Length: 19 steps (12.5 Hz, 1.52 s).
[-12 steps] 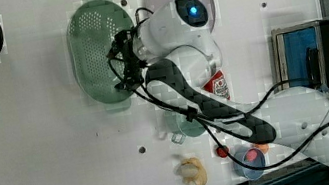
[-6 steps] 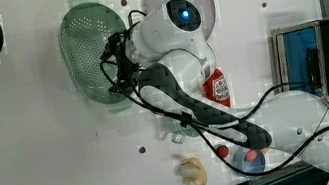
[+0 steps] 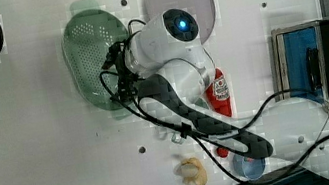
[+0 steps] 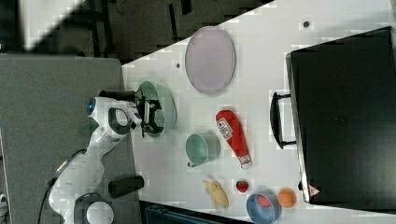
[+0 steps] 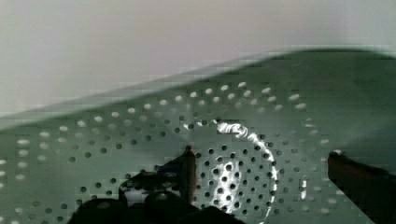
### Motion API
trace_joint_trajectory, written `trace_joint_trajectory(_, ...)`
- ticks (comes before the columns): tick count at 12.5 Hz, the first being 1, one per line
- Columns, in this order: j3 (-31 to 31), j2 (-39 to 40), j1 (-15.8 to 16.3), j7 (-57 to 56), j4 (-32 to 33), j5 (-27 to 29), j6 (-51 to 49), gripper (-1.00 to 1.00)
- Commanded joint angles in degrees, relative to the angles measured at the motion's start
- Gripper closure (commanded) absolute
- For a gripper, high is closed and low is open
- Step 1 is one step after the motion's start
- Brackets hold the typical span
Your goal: Drag strainer backwards.
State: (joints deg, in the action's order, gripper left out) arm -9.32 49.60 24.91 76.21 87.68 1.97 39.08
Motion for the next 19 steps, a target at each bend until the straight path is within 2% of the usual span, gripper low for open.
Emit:
trace_joint_trajectory(1,-0.8,-4.3,2.0,3.0,4.0,0.1,0.2,-1.00)
trace_joint_trajectory(19,-0.8,-16.6,9.3,3.1,25.3,5.3,6.6,-1.00)
